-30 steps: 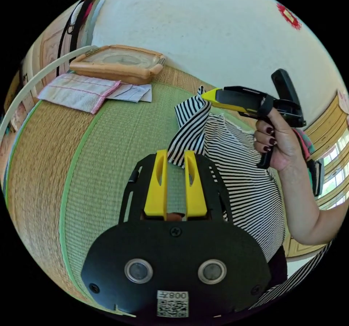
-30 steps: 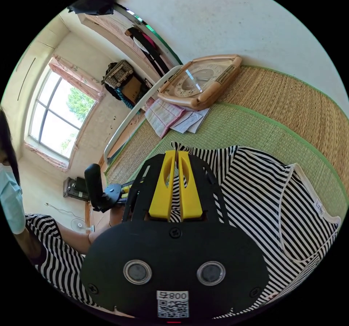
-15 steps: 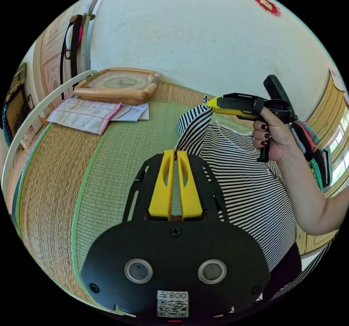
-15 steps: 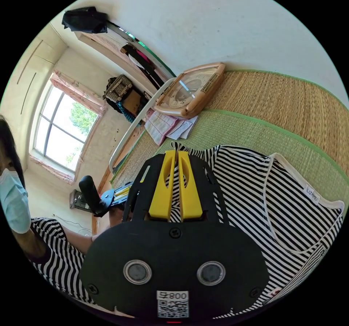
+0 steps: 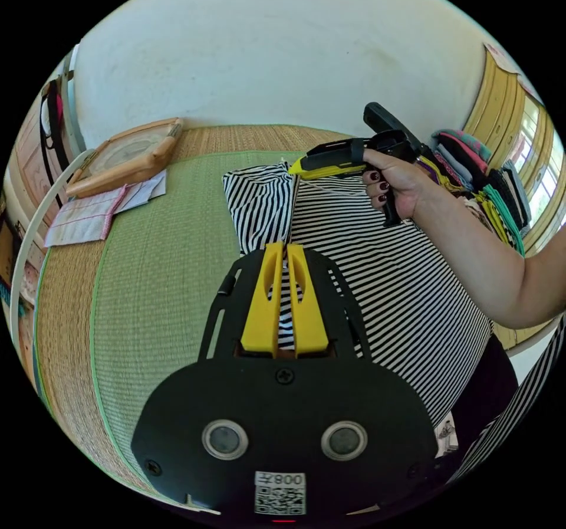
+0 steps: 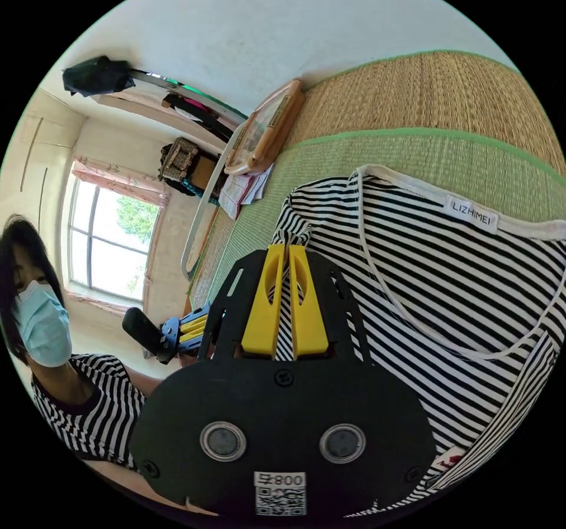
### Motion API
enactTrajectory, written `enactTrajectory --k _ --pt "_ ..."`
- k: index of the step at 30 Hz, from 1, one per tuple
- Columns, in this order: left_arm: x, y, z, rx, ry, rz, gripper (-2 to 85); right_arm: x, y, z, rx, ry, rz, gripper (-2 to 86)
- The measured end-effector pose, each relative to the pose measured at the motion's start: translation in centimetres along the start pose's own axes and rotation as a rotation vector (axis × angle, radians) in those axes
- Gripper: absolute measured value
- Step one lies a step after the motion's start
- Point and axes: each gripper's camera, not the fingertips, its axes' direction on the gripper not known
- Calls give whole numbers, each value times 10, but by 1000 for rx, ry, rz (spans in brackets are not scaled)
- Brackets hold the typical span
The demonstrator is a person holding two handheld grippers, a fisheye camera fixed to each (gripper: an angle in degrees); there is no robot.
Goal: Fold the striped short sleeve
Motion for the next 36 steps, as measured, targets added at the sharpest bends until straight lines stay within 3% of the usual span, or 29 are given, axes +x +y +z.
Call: enactTrajectory --k 11,18,25,36 --pt "-3 -7 15 -97 112 18 16 23 8 0 -13 -11 64 16" --pt "-23 -5 9 -38 251 -55 21 18 16 -10 70 71 108 17" --pt "-35 -6 11 -74 129 -125 6 -56 7 38 2 202 -87 5" --pt "-45 -7 24 -143 132 -162 2 -144 -31 170 -181 507 -357 0"
